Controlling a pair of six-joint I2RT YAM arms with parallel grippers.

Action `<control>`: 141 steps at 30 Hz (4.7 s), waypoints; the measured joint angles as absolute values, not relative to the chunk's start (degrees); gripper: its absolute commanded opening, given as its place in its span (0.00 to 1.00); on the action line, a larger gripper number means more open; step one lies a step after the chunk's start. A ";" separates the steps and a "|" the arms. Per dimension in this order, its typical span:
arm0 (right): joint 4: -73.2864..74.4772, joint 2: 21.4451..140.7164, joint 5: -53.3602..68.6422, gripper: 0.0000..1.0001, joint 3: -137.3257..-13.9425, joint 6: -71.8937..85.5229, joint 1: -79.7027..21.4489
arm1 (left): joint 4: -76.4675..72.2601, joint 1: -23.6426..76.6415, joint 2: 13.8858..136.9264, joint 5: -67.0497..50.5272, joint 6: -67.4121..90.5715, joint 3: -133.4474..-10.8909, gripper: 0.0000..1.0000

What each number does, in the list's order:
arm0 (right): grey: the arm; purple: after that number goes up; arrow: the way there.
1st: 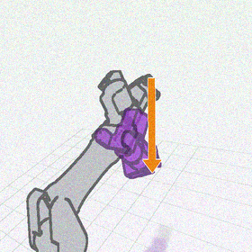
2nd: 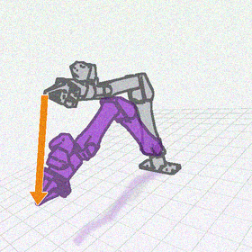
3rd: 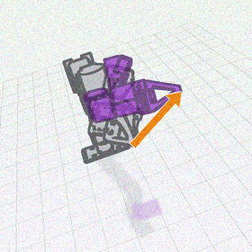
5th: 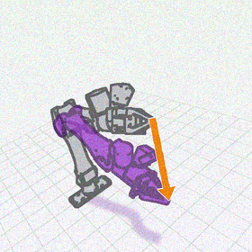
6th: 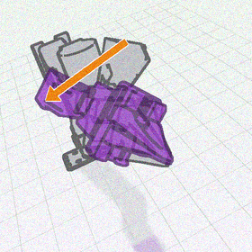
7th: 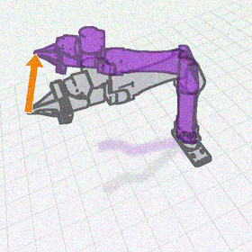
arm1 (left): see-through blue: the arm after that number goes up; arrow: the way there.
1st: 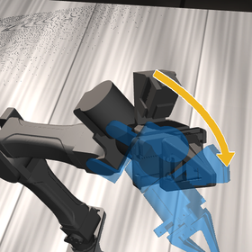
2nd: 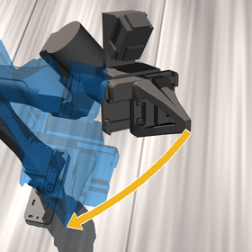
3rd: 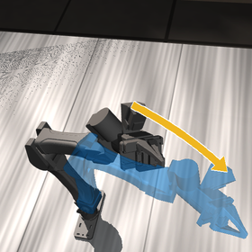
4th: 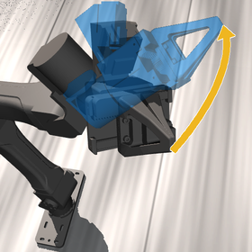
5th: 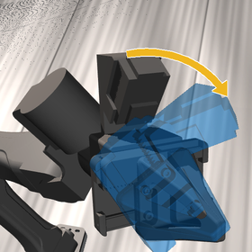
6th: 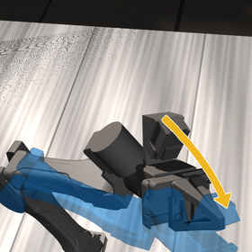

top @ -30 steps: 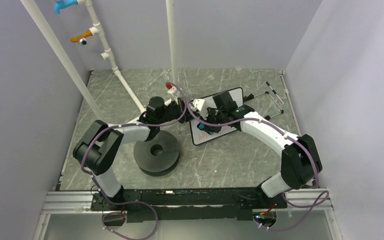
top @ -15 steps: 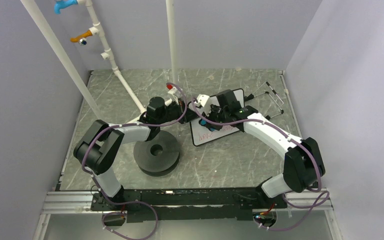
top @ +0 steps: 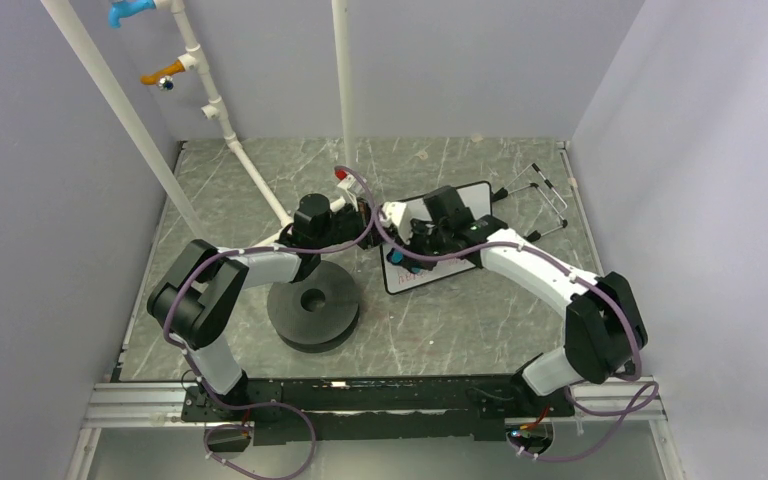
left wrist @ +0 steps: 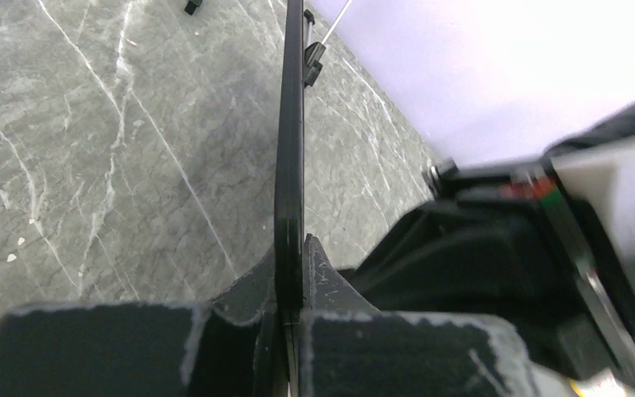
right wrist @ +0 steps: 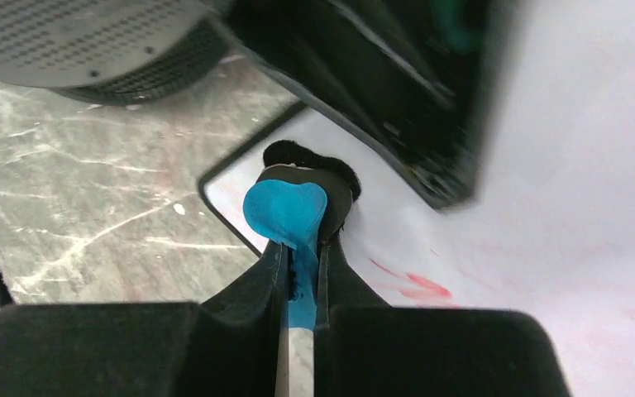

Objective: Erase the whiteboard
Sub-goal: Erase the whiteboard at the center of the board.

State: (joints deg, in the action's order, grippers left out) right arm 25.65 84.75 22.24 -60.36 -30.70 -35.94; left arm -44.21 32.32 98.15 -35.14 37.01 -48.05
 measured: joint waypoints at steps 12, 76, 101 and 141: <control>24.88 83.20 19.79 0.00 -60.12 -28.97 -23.35 | -44.23 32.27 98.15 -33.78 36.88 -48.05 0.00; 24.38 77.95 19.84 0.00 -52.71 -34.57 -29.04 | -39.72 32.88 95.72 -36.05 35.18 -48.05 0.00; 24.71 79.07 21.08 0.00 -52.01 -33.71 -27.20 | -39.88 32.58 95.72 -35.81 34.85 -48.05 0.00; 24.60 80.75 18.85 0.00 -51.59 -30.72 -28.58 | -40.88 32.32 95.70 -35.03 33.85 -48.01 0.00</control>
State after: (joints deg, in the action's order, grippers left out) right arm 24.60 80.75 18.85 -51.59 -30.72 -28.58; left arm -40.88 32.32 95.70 -35.03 33.85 -48.01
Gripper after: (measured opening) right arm 0.088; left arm 0.063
